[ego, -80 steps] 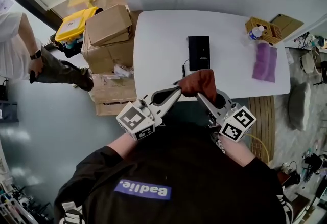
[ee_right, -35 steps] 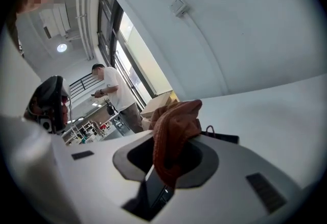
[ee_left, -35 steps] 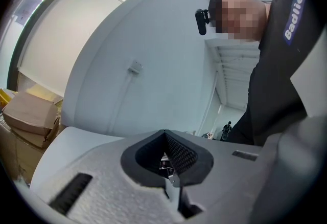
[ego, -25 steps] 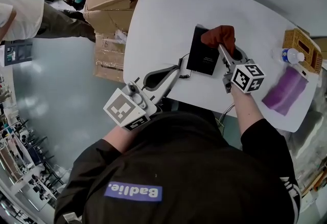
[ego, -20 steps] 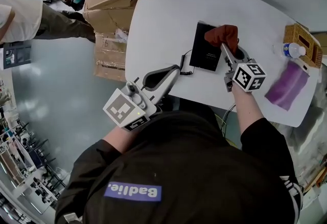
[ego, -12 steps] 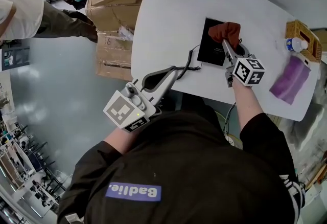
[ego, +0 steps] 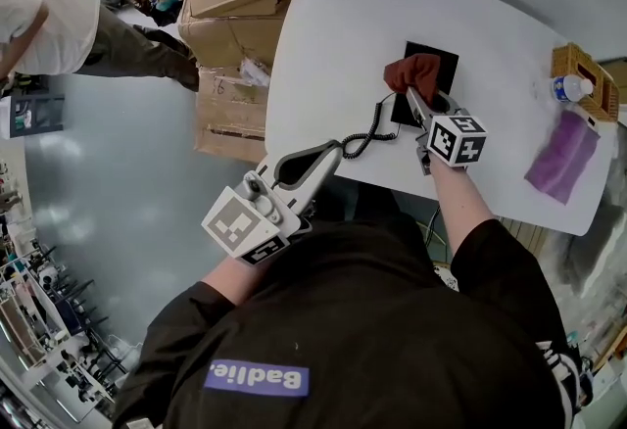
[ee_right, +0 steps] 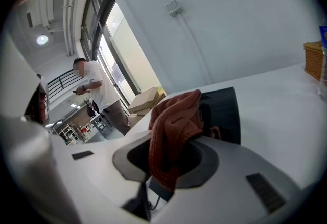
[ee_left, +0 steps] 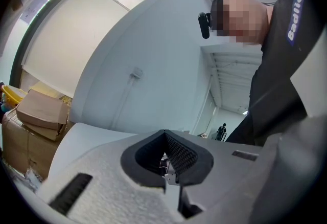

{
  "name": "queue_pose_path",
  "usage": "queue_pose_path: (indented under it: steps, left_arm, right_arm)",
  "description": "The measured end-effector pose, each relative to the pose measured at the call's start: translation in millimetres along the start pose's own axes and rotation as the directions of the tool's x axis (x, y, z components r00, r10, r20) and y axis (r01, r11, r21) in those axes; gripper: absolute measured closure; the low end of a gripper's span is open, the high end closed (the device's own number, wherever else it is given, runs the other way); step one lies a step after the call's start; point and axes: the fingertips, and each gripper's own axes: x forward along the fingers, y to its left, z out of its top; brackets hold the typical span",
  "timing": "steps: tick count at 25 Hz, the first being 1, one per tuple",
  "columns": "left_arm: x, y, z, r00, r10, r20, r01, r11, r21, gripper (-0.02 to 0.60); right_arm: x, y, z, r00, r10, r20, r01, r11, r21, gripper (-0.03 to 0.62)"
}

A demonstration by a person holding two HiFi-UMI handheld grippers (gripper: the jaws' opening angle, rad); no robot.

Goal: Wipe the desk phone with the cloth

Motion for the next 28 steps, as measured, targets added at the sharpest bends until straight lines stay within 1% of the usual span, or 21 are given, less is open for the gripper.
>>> queue_pose_path:
  steps: [3, 6, 17, 22, 28]
  left_arm:
    - [11.9, -1.3, 2.4, 1.0, -0.012, -0.012, 0.012, 1.0, 0.013, 0.575]
    - [26.0, -0.3, 0.2, 1.0, -0.005, -0.013, 0.005, 1.0, 0.004, 0.575]
    - [79.0, -10.7, -4.5, 1.0, -0.02, -0.018, 0.019, 1.0, -0.015, 0.575]
    - [79.4, -14.5, -8.3, 0.999, -0.036, -0.023, 0.035, 0.999, -0.021, 0.575]
    - [57.9, -15.0, -6.5, 0.998, -0.053, -0.03, 0.053, 0.999, -0.012, 0.575]
  right_arm:
    - [0.3, 0.2, -0.2, 0.999, 0.029, -0.016, -0.03, 0.999, -0.032, 0.5]
    - [-6.3, -7.7, 0.4, 0.999, 0.048, -0.022, -0.049, 0.998, -0.032, 0.5]
    - [-46.7, -53.2, -4.2, 0.997, 0.062, -0.038, -0.063, 0.998, -0.019, 0.5]
    - [-52.5, -50.7, -20.3, 0.996, 0.057, -0.066, -0.058, 0.998, -0.015, 0.5]
    - [-39.8, -27.5, -31.5, 0.996, 0.036, -0.085, -0.037, 0.999, -0.012, 0.5]
